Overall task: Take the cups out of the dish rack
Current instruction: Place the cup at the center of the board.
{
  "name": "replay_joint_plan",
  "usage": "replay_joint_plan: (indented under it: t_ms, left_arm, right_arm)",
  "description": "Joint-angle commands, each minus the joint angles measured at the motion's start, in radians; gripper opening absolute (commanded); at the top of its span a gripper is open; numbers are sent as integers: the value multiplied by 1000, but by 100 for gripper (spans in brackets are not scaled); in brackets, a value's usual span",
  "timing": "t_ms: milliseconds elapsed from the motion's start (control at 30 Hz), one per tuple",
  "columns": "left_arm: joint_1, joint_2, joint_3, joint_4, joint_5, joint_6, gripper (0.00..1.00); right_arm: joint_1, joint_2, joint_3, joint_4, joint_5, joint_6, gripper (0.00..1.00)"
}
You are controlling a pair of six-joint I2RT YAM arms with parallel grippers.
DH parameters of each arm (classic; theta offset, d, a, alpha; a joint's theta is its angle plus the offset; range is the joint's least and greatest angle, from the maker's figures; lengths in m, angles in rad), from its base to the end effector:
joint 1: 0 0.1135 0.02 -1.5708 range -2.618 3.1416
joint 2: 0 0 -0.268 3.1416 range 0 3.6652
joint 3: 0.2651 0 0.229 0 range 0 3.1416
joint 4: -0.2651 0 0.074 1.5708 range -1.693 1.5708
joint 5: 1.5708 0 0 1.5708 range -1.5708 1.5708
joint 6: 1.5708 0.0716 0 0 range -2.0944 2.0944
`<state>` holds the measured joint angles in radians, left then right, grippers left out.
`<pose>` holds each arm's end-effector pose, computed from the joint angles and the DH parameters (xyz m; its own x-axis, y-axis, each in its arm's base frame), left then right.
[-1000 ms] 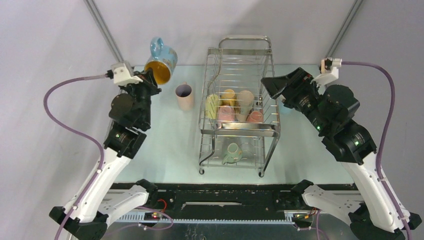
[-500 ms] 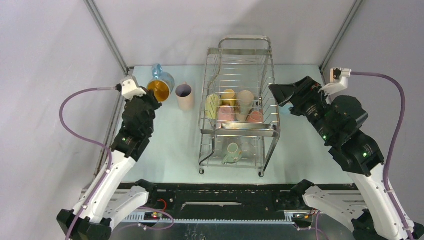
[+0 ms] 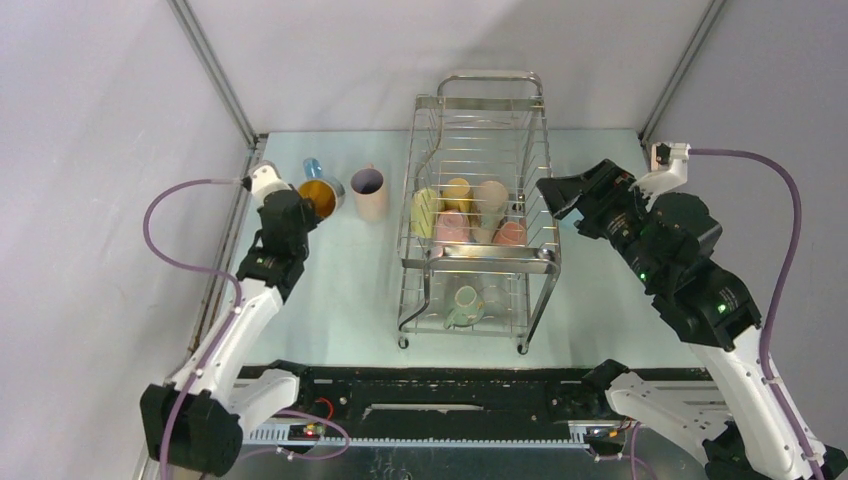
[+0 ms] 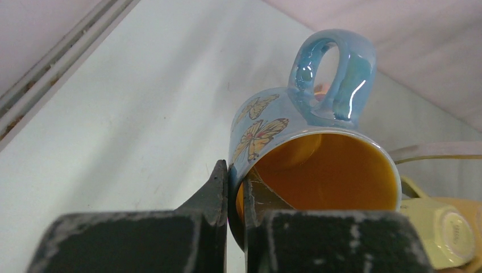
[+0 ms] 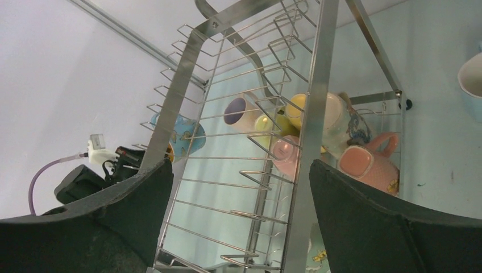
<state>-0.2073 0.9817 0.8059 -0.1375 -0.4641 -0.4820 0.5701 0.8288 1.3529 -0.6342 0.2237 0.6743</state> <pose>0.2322 -0.0161 0.3142 -0.1594 -0.3901 -0.9069 -0.3460 0.8825 -0.3187 0.1291 0.0639 0.4578 -0.2849 0.5405 -0.7916 -0.2083 0.7712 0.6015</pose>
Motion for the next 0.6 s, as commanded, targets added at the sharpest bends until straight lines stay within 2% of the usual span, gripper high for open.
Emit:
replay_joint_plan:
  t_ms: [0,367,567]
  left_arm:
    - [46,59,53,111,47,-66,0]
    - [158,350,230,34,158,-64,0]
    - [183,473,360,-31,195,-50,0]
  right_arm:
    - [-24,-22,-9,-27,14,-21,97]
    - [-118,-109,-61,-101,-1,-14,99]
    - [-174,-123,-77,-145,-40,-13,100]
